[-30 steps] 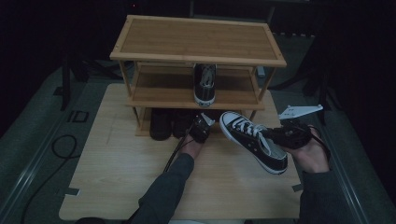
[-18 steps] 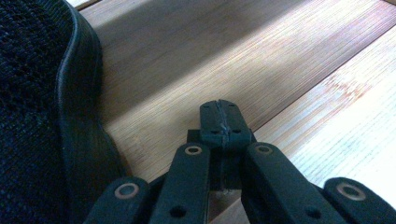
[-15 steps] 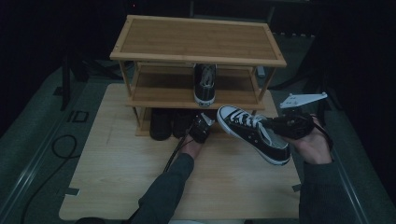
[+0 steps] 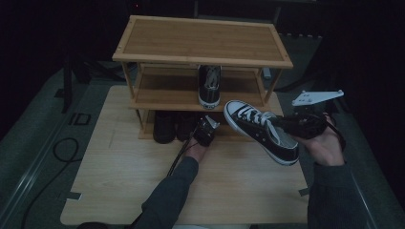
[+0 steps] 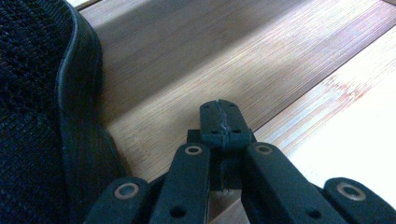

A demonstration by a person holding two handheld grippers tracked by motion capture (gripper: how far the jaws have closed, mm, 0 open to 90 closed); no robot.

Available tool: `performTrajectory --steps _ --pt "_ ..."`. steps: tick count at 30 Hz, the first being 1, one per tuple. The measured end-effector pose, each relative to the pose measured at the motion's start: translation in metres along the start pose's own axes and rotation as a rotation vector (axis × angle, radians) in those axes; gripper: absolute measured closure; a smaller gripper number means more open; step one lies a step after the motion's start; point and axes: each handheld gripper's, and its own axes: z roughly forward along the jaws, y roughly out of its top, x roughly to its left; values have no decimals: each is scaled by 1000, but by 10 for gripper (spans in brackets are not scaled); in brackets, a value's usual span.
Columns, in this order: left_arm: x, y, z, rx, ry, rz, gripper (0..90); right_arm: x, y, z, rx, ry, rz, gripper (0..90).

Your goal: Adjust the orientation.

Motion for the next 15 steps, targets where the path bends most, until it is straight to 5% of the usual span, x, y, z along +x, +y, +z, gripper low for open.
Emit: performTrajectory --steps 15 --pt "0 0 1 -2 -10 -5 900 -20 13 17 -37 -31 48 884"
